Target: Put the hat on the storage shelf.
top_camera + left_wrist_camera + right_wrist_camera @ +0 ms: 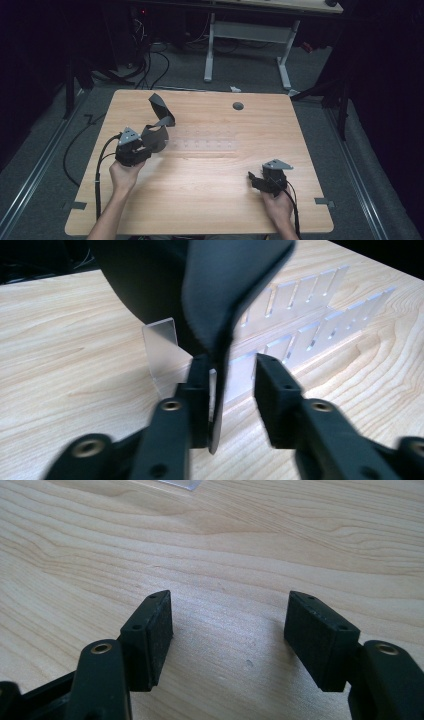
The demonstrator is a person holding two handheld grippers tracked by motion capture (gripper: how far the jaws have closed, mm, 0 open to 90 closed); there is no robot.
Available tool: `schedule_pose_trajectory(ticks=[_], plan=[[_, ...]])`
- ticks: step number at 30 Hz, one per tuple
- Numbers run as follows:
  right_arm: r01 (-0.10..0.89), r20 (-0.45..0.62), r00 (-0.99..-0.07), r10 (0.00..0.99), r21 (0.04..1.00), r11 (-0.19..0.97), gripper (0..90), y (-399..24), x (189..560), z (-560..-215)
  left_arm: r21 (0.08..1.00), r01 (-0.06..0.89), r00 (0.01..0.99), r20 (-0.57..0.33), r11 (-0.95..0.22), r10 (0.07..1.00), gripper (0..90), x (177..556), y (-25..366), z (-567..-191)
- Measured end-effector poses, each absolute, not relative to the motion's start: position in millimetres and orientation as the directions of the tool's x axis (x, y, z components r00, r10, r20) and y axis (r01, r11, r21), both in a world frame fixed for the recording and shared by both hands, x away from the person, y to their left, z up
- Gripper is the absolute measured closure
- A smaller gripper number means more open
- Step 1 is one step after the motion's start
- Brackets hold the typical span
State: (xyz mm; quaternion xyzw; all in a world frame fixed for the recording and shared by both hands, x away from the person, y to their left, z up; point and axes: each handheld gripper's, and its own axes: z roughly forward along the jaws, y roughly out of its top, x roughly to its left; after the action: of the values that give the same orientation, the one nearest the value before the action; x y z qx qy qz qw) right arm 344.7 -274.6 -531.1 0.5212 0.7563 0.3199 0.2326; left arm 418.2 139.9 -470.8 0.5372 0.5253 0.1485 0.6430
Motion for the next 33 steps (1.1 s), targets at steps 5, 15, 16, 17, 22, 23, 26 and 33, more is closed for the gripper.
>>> schedule_pose_trajectory(ticks=[5,15,16,17,22,23,26,33], plan=[[0.640,-0.018,-0.348,0.937,0.726,0.251,36.1,-275,345,-531,0.824,0.397,0.383,-0.549,0.405,0.742,55.2,411,147,-469],[0.640,-0.018,-0.348,0.937,0.726,0.252,36.0,-275,345,-531,0.806,0.421,0.373,-0.572,0.416,0.731,47.7,392,156,-470],[0.640,-0.018,-0.348,0.937,0.726,0.251,36.1,-275,345,-531,0.802,0.424,0.370,-0.576,0.420,0.729,47.3,390,156,-470],[0.640,-0.017,-0.348,0.937,0.726,0.251,36.1,-275,345,-531,0.802,0.424,0.370,-0.576,0.420,0.729,46.5,390,156,-470],[0.640,-0.018,-0.349,0.937,0.726,0.252,36.0,-275,345,-531,0.788,0.439,0.355,-0.594,0.432,0.722,44.6,381,162,-476],[0.640,-0.018,-0.349,0.937,0.726,0.252,36.0,-275,345,-531,0.788,0.438,0.351,-0.592,0.432,0.725,44.6,378,163,-478],[0.641,-0.017,-0.348,0.937,0.726,0.251,35.9,-275,345,-531,0.797,0.431,0.354,-0.580,0.422,0.734,45.0,370,164,-483],[0.640,-0.018,-0.349,0.937,0.726,0.253,35.8,-275,345,-531,0.786,0.450,0.335,-0.589,0.424,0.736,43.7,361,165,-496]])
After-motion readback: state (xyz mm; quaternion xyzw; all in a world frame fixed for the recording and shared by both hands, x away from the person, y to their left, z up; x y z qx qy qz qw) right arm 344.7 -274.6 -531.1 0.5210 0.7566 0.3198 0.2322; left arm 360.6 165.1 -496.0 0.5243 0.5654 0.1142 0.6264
